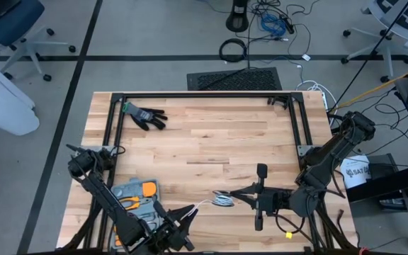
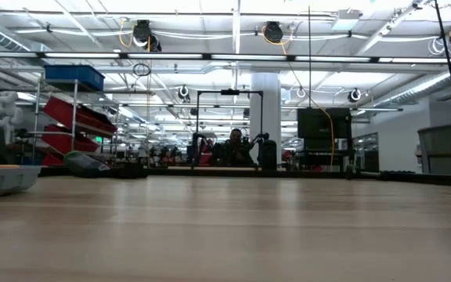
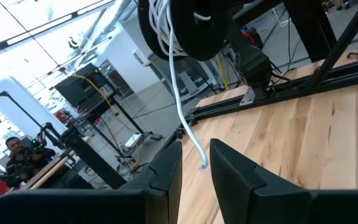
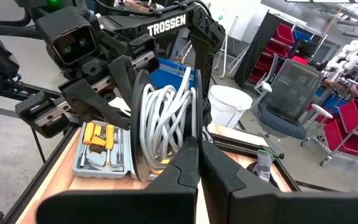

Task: Coil cords
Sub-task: Coil the white cable wire into the spool

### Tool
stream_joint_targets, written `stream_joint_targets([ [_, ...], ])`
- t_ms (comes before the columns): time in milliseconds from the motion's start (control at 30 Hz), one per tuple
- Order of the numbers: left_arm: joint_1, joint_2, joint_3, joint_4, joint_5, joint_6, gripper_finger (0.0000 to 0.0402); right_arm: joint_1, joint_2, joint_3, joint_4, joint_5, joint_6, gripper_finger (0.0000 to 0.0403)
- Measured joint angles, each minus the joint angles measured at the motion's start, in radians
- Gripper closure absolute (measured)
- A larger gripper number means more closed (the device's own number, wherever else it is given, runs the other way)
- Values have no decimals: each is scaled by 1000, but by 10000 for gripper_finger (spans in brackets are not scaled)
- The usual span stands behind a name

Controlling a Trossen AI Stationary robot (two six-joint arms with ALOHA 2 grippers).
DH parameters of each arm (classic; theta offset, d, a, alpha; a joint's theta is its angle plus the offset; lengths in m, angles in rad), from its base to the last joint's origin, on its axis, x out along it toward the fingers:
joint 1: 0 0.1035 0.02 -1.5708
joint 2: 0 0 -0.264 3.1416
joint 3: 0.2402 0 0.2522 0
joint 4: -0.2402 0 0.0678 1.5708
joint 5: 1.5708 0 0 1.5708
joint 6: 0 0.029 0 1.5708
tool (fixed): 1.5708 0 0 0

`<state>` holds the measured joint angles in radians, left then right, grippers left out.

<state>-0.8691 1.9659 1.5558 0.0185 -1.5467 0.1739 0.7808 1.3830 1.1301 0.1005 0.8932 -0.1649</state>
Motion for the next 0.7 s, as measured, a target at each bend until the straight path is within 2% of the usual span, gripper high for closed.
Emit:
stream_joint_targets([
  [700, -10, -1, 0, 27, 3, 17, 313, 0, 0, 0, 0, 0, 0, 403],
])
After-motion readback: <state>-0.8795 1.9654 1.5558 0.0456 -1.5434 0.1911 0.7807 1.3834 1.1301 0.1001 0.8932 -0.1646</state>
